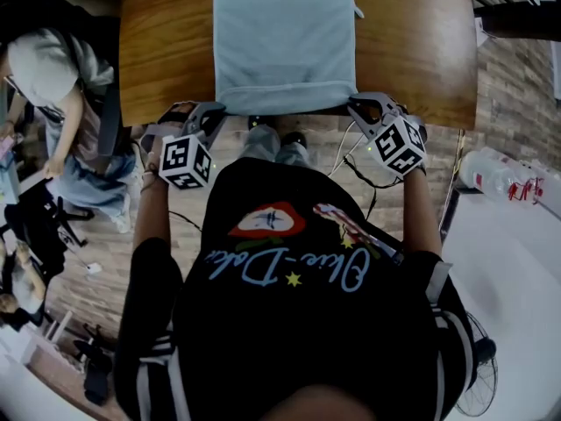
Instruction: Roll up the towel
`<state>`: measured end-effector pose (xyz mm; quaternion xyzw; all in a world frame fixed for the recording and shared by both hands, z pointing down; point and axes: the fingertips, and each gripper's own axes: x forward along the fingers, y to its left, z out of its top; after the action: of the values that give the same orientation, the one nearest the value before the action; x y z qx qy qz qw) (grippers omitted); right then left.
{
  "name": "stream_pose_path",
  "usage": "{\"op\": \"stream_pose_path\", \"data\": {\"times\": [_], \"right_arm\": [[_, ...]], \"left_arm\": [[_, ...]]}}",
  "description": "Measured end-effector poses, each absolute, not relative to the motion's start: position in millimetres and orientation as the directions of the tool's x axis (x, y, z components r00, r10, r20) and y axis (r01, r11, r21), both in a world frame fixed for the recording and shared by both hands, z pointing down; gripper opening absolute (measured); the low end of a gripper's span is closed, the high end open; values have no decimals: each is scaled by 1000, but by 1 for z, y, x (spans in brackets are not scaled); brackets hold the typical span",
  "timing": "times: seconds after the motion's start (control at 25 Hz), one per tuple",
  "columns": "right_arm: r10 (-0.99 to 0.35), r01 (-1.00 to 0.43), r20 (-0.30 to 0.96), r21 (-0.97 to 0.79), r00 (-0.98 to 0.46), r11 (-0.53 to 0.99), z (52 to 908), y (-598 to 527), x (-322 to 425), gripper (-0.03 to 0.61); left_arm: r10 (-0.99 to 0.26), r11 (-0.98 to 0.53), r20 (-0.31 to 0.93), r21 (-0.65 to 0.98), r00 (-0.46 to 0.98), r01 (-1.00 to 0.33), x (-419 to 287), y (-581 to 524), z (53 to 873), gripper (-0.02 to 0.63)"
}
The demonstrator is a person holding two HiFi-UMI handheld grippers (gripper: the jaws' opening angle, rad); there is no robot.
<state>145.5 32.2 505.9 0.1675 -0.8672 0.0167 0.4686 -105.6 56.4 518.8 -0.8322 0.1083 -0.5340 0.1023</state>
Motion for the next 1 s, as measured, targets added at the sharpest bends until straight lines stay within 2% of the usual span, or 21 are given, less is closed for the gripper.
{"op": "stream_pose_path", "data": {"times": [0.28,0.52,0.84,1.0], "right_arm": [[-230,-390,782,-17,-579,921,493,18,143,25],[-262,-493,742,-105,-617,864,480,-8,145,23],[-314,-563,760,-81,-568,822,489,-45,146,23],[-306,-564,790,-60,-532,824,499,-51,147,25]], "left_arm": [[-209,-978,838,-167,503,-128,-111,33,497,26],[-181,-981,820,-115,543,-155,-115,-4,490,25],[-171,-976,824,-64,540,-210,-115,-40,507,26],[-215,-963,832,-93,512,-253,-112,-52,513,26]]}}
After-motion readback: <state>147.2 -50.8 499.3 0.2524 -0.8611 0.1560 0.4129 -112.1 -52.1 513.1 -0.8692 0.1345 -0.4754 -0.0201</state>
